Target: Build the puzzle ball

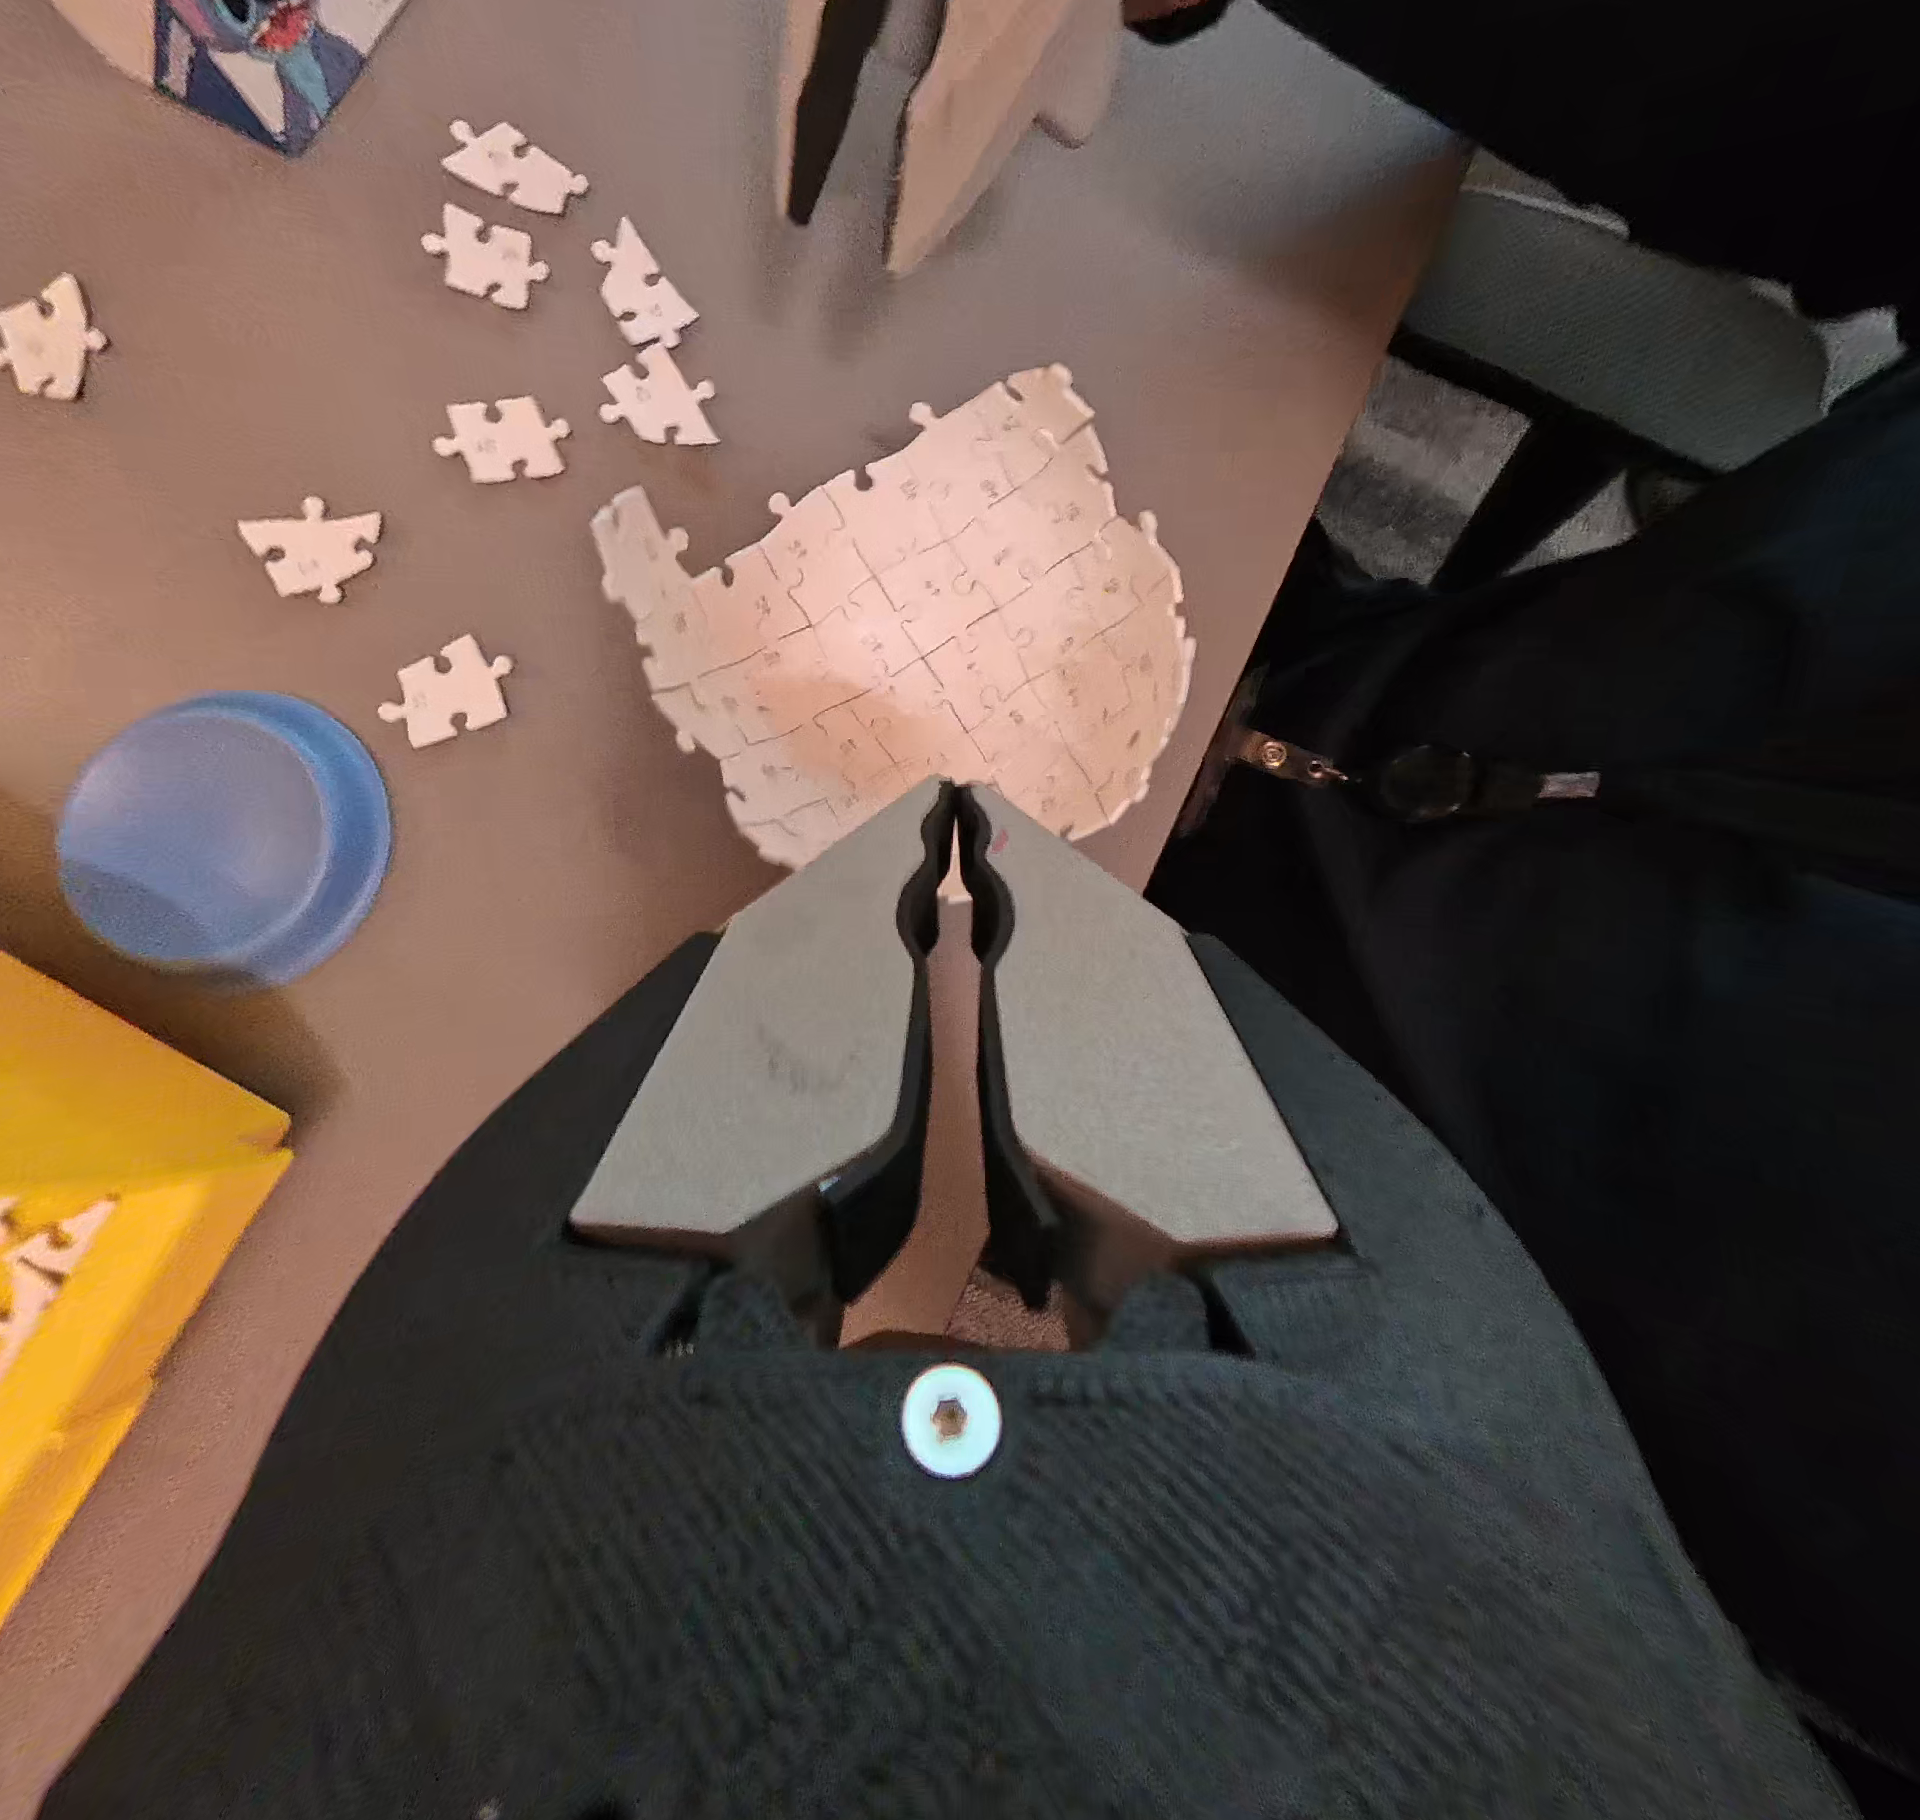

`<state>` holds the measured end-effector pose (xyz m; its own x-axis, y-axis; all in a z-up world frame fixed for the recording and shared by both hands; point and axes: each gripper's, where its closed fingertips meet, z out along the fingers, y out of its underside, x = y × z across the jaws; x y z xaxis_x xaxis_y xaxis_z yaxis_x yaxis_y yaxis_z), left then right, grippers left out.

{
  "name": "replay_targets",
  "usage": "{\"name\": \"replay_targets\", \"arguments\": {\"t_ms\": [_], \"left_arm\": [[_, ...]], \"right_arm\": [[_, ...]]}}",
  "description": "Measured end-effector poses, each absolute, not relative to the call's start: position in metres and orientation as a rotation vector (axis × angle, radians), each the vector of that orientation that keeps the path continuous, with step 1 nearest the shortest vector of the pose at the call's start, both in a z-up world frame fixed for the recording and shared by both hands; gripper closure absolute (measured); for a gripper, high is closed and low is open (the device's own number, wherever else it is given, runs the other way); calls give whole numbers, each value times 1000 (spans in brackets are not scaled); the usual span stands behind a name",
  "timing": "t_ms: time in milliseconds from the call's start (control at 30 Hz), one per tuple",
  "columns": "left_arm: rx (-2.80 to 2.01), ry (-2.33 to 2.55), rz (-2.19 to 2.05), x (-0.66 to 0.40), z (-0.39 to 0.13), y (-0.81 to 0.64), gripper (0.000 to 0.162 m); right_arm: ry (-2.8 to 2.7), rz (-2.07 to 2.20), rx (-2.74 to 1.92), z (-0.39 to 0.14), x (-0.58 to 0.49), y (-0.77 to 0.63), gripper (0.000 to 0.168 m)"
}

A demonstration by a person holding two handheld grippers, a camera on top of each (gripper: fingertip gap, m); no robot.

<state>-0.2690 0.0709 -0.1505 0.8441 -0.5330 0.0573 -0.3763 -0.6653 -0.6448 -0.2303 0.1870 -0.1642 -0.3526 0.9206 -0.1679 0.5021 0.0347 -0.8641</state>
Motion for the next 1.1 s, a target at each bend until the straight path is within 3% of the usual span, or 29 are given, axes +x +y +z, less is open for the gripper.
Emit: {"name": "replay_targets", "arguments": {"t_ms": [467,500,533,1100], "left_arm": [[-2247,279,-338,-332,-127,89,162],[-2242,252,-318,-340,-127,96,149],[-2245,209,-283,-351,-128,105,123],[-1804,-36,-151,-496,-47,181,119]], "right_arm": [[-1711,1242,-1440,-177,-206,223,146],[-1701,1238,-1444,-178,-208,226,146],[-1693,1233,-1445,-178,-210,230,146],[-1601,1140,-1381,-168,-248,259,146]]}}
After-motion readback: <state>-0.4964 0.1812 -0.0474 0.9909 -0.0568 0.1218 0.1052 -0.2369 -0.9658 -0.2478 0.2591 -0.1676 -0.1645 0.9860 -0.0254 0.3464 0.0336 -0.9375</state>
